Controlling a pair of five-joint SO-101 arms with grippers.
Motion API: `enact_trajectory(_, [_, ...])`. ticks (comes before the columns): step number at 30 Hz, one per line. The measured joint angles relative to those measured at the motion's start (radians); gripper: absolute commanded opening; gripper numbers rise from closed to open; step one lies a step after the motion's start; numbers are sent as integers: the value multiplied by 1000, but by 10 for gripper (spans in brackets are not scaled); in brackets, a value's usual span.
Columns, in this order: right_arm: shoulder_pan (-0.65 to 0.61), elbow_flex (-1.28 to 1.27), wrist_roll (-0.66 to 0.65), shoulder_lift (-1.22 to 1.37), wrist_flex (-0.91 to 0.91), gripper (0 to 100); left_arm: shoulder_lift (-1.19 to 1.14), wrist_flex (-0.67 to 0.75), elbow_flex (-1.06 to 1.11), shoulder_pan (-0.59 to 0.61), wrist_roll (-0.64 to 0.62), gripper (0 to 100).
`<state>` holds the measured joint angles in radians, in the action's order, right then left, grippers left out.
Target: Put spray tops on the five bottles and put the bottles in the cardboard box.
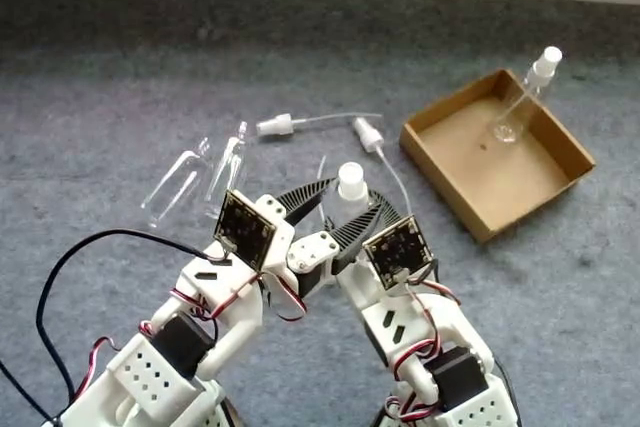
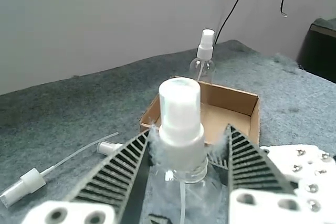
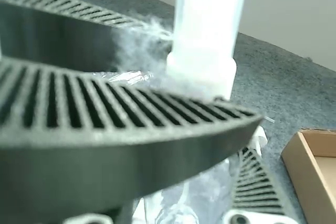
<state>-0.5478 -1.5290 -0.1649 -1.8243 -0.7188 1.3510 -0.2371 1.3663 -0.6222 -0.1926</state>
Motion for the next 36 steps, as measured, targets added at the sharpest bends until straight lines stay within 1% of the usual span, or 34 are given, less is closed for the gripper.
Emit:
enact_trajectory(9, [0,0,0,0,0,166,0,-3,-100,31,0,190])
enact_trajectory(16, [0,0,0,0,0,166,0,-94,-115,29,0,185])
enact_trajectory(22, [0,0,0,0,0,166,0,-95,-118,34,0,181])
enact_trajectory(26, [0,0,0,0,0,166,0,-95,-118,32,0,94])
enact_trajectory(28, [0,0,0,0,0,166,0,-95,-118,11,0,58])
enact_trajectory(31, [0,0,0,0,0,166,0,-95,-118,-21,0,46])
enact_trajectory(36, [0,0,0,0,0,166,0,-95,-118,-18,0,45])
